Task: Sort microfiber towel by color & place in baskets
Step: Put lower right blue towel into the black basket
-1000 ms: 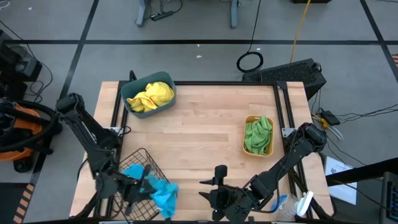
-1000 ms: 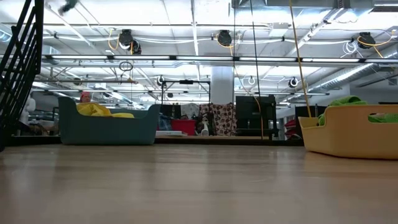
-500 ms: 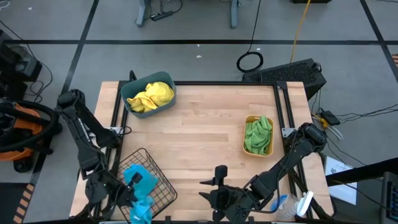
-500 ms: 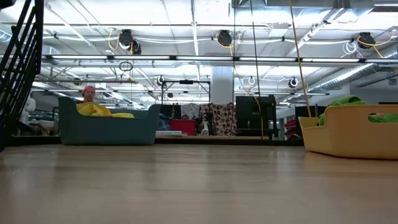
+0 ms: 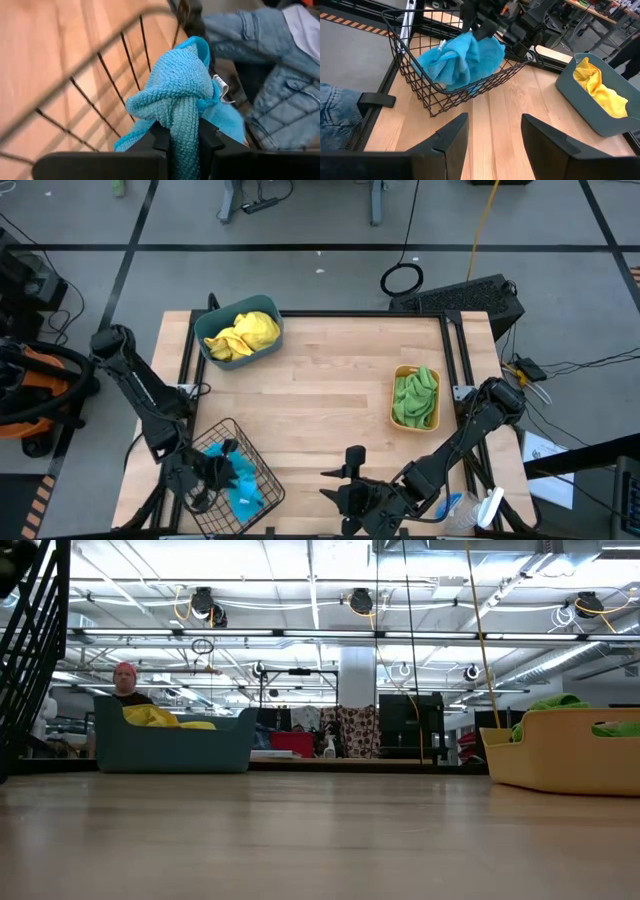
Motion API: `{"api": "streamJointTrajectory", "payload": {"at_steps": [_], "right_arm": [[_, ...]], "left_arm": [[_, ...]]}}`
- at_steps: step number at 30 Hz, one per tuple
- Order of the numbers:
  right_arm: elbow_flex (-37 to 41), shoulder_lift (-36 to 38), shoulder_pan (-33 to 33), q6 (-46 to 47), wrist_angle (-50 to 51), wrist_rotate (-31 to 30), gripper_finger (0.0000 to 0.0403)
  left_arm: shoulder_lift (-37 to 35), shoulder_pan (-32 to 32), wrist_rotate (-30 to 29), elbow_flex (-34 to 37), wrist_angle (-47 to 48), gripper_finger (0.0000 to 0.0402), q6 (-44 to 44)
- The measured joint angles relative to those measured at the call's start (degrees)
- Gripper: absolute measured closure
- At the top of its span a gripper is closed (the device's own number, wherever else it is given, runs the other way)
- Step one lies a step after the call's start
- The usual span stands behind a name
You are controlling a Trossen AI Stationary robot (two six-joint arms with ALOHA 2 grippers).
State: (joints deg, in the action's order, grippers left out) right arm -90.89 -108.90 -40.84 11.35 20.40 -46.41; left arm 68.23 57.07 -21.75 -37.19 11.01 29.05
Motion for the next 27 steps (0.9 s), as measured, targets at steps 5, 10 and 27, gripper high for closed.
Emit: {"api": "streamJointTrajectory", "payload": {"at_steps": [5, 10, 27], "right_arm": [[0.0, 0.0, 0.0, 0.0, 0.06, -0.01, 0.0227], [0.0, 0.0, 0.0, -0.02, 0.07, -0.01, 0.0227], [0.0, 0.0, 0.02, -0.02, 0.11, 0.0, 0.0227]], "left_arm": [[0.02, -1.2, 4.08, 1.26, 0.88, 0.0329, 4.85], [0.02, -1.17, 4.58, 1.24, 0.93, 0.027, 5.14], [-0.02, -1.19, 8.32, -5.9, 13.59, 0.0228, 6.4]]}}
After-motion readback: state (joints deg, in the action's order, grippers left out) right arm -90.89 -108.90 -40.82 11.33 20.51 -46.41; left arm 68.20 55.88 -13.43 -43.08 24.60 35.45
